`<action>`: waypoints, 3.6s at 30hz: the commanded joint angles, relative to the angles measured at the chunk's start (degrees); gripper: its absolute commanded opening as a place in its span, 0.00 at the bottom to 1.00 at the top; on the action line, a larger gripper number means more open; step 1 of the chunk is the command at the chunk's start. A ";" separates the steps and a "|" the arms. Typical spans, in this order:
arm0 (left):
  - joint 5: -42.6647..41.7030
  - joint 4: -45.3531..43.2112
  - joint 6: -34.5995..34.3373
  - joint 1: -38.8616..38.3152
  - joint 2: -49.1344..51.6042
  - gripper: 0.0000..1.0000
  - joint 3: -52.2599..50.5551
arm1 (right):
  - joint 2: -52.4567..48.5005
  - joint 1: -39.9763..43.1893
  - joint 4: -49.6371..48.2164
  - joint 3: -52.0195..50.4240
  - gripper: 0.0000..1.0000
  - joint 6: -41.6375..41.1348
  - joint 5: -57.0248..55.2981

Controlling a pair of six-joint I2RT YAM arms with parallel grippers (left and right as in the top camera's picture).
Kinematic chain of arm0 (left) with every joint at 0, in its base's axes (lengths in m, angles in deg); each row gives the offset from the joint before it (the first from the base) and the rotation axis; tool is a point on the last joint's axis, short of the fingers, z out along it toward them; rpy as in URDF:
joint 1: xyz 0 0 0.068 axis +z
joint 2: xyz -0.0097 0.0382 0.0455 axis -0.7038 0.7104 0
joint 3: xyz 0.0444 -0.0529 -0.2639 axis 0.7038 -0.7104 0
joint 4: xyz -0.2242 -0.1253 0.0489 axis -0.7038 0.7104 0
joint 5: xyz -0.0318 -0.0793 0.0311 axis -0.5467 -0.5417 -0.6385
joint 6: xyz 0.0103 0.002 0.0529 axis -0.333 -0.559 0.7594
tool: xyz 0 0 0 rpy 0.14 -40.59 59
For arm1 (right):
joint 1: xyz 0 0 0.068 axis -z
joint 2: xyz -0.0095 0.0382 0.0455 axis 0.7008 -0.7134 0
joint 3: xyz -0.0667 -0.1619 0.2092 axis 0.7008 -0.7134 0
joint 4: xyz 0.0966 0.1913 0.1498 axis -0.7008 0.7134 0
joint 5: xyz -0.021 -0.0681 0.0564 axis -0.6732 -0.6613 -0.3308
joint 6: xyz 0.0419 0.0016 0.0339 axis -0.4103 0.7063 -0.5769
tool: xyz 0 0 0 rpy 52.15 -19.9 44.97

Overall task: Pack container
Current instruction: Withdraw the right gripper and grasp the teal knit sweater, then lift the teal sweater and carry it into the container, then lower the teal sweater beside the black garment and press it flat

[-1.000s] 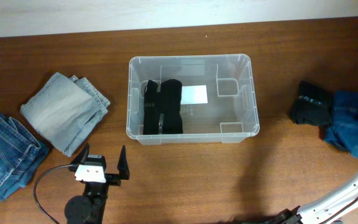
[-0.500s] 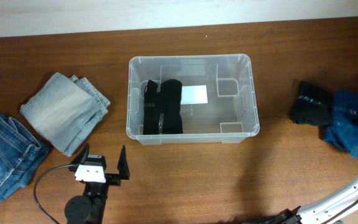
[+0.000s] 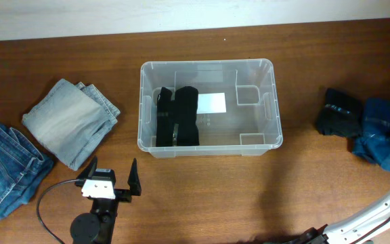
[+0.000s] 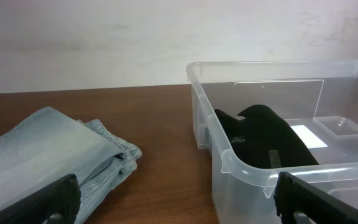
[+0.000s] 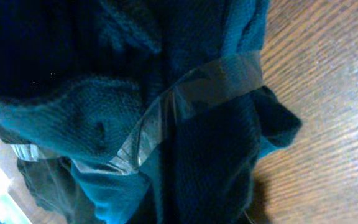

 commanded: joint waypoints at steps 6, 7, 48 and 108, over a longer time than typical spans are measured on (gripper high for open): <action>0.42 -0.02 0.87 0.28 -0.50 0.99 -0.46 | 13.18 -0.52 2.60 5.27 0.06 -4.33 0.83; 0.42 -0.02 0.87 0.28 -0.50 0.99 -0.46 | 15.13 -0.68 2.93 5.27 0.06 -5.88 1.07; 0.42 -0.02 0.87 0.28 -0.50 1.00 -0.46 | 25.38 -75.12 2.23 5.25 0.04 -39.23 -12.63; 0.42 -0.02 0.87 0.28 -0.50 0.99 -0.46 | 13.40 -76.65 -6.99 -8.87 0.06 -37.13 -14.40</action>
